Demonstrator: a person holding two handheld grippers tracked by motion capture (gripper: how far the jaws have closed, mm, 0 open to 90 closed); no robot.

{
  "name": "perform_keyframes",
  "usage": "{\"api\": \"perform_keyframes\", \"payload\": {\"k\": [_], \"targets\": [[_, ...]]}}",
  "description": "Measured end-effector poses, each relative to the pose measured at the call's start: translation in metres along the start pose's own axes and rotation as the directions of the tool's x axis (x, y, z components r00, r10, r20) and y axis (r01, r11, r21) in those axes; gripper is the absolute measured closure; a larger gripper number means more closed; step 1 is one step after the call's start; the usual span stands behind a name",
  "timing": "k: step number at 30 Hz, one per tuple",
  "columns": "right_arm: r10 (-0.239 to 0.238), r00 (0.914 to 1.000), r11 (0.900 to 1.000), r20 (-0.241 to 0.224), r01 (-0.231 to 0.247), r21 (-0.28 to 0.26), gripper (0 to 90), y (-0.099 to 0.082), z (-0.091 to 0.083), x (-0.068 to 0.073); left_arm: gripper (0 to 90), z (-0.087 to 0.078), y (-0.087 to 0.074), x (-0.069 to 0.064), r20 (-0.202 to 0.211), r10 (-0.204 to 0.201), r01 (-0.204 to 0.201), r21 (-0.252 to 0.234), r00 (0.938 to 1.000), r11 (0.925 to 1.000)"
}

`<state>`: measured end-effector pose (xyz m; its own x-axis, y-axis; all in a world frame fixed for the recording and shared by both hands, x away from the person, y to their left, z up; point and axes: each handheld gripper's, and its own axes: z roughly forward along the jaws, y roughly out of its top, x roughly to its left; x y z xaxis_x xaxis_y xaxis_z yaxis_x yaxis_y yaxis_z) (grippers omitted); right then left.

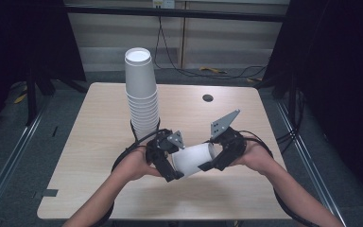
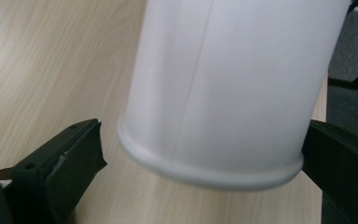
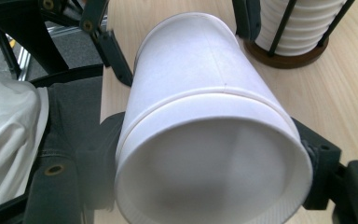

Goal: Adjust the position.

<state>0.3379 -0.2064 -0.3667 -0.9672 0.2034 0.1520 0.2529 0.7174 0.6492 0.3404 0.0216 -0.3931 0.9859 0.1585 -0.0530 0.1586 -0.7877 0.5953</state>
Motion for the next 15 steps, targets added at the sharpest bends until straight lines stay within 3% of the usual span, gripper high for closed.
{"api": "perform_keyframes", "payload": {"k": [6,15], "targets": [[0.021,0.9997,0.9997,0.014,-0.020,-0.010,25.2,-0.008,-0.007,-0.004,0.0,-0.006,-0.005,0.002,0.005,-0.027,0.028,-0.031,0.9996,0.9991],[0.068,0.9972,0.9933,0.032,-0.064,-0.096,25.1,-0.015,-0.023,-0.009,0.0,0.002,-0.013,0.004,0.033,-0.066,0.068,-0.064,0.9973,0.9956]]}}
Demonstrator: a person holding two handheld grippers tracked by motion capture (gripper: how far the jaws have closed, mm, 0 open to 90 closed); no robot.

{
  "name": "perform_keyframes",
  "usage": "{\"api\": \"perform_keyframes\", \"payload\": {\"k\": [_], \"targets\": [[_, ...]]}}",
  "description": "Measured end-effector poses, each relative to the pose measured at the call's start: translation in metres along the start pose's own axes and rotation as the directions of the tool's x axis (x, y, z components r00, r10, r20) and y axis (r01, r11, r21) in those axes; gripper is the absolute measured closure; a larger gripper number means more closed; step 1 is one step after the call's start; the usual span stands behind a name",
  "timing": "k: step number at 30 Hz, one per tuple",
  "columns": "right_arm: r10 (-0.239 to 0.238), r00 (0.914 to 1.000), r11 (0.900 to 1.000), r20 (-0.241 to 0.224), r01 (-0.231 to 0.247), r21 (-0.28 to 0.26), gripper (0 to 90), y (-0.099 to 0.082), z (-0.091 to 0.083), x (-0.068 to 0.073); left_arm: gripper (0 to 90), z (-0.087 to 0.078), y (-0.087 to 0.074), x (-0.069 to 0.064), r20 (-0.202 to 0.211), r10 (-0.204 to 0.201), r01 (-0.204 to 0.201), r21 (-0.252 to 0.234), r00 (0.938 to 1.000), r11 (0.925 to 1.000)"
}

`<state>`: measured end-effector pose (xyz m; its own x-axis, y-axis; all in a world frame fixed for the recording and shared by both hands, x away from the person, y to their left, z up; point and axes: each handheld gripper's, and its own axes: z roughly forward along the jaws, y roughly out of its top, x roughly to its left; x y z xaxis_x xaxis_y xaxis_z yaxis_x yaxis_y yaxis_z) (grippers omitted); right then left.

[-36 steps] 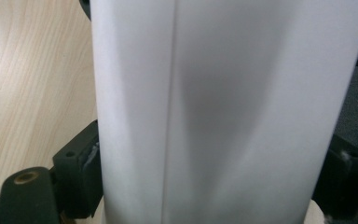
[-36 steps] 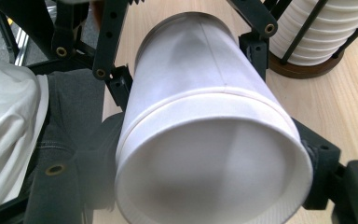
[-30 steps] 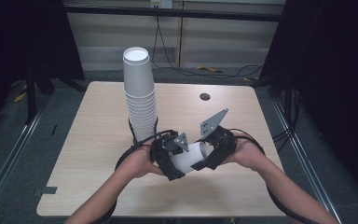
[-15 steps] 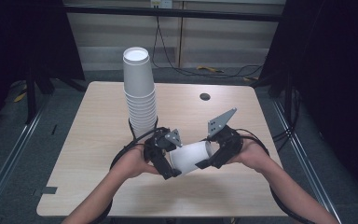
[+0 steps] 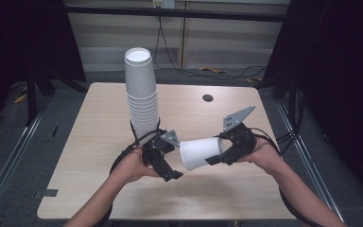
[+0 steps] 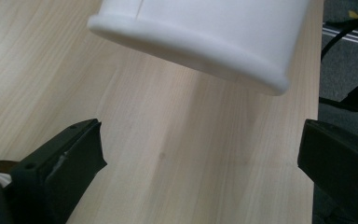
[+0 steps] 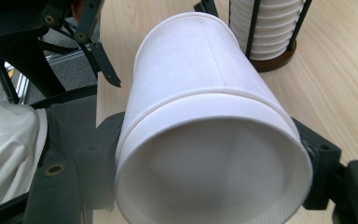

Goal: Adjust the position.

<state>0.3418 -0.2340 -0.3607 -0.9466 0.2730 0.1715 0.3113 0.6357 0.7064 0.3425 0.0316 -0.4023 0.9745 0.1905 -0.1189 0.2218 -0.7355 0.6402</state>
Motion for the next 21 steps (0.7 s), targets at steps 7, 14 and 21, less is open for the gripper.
{"api": "perform_keyframes", "payload": {"k": [7,14,21], "targets": [[0.013,0.9999,0.9993,-0.006,-0.013,-0.034,24.8,0.0018,-0.0008,-0.0013,0.6,0.0080,-0.0046,0.0033,0.014,-0.035,0.035,-0.018,0.9993,0.9992],[-0.003,0.9996,0.9994,-0.028,0.002,-0.036,24.7,0.0061,0.0045,0.0017,2.4,0.0095,-0.0044,0.0038,0.025,-0.042,0.043,-0.047,0.9988,0.9980],[-0.013,0.9989,0.9991,-0.044,0.012,-0.040,24.7,0.0076,0.0076,0.0044,3.2,0.0109,-0.0050,0.0041,0.018,-0.042,0.043,-0.058,0.9990,0.9974]]}}
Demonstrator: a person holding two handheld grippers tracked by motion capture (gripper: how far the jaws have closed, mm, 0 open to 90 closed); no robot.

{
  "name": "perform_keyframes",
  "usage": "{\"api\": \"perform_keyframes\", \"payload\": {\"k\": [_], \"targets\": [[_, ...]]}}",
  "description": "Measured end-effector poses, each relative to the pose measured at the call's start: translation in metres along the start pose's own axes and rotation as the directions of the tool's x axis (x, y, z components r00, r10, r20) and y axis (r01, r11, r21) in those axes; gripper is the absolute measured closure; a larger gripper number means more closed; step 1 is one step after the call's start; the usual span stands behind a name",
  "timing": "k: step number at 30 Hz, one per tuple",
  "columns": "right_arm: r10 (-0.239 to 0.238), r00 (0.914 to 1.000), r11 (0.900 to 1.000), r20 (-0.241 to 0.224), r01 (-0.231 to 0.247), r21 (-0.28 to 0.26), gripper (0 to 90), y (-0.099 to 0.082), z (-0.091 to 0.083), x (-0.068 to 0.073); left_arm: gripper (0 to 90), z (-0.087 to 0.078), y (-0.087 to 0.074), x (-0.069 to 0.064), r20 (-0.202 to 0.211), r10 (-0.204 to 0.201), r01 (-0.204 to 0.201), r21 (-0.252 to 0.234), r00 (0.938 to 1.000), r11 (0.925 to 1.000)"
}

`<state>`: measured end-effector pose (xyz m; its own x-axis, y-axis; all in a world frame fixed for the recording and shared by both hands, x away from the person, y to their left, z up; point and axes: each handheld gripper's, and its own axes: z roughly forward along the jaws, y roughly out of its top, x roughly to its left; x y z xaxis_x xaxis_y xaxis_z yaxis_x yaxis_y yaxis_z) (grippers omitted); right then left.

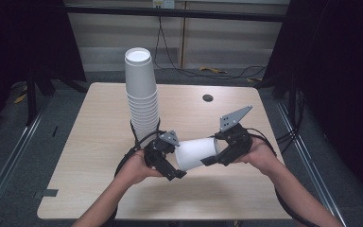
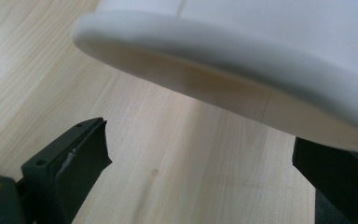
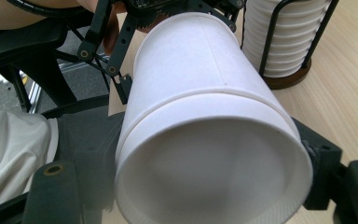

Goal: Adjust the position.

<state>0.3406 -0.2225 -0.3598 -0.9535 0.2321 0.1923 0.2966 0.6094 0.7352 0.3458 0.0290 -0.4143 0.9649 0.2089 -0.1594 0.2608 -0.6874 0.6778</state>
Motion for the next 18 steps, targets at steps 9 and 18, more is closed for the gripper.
{"api": "perform_keyframes", "payload": {"k": [9,18], "targets": [[0.008,0.9999,1.0000,-0.013,-0.008,-0.003,24.6,-0.0016,0.0024,-0.0020,2.6,0.0010,0.0011,0.0000,-0.007,0.013,-0.014,-0.027,0.9999,0.9995],[0.003,0.9999,1.0000,-0.012,-0.003,-0.001,24.6,-0.0009,0.0028,-0.0022,3.8,0.0004,0.0010,-0.0003,-0.013,0.035,-0.035,-0.039,0.9993,0.9986]]}}
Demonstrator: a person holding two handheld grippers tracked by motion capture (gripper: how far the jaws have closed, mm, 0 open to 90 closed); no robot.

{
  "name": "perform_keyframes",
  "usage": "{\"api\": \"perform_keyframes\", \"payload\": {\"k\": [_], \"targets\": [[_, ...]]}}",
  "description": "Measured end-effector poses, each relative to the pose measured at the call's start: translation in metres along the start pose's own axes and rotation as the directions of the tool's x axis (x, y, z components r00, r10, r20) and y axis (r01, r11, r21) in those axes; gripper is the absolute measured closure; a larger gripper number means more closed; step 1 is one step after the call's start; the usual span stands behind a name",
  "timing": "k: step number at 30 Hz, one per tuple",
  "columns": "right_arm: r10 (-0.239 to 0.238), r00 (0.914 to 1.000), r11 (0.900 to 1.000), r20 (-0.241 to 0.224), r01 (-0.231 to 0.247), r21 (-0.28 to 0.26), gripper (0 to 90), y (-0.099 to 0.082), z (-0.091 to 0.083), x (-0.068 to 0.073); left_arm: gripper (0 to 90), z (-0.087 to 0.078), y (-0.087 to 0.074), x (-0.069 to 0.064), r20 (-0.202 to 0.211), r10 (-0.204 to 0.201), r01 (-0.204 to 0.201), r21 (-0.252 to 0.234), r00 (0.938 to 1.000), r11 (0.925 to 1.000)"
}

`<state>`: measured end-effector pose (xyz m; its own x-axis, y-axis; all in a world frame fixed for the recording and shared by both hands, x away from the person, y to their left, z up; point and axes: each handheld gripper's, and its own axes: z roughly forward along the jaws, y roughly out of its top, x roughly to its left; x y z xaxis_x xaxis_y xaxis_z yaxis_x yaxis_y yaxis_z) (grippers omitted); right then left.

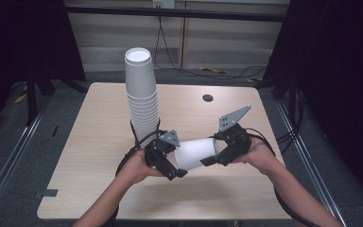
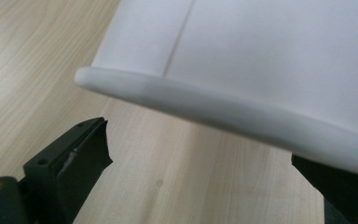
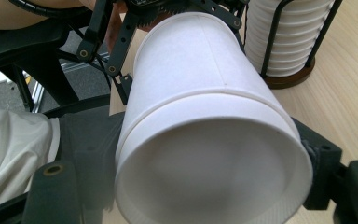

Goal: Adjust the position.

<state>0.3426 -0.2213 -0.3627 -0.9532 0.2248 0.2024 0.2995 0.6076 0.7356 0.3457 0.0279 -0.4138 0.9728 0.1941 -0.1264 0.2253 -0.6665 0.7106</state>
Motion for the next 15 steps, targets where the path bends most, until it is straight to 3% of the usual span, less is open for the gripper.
{"api": "perform_keyframes", "payload": {"k": [15], "targets": [[-0.001,0.9999,1.0000,-0.014,0.001,0.009,24.3,0.0021,0.0040,-0.0010,10.5,-0.0026,0.0009,-0.0021,0.019,0.042,-0.042,-0.022,0.9989,0.9989]]}}
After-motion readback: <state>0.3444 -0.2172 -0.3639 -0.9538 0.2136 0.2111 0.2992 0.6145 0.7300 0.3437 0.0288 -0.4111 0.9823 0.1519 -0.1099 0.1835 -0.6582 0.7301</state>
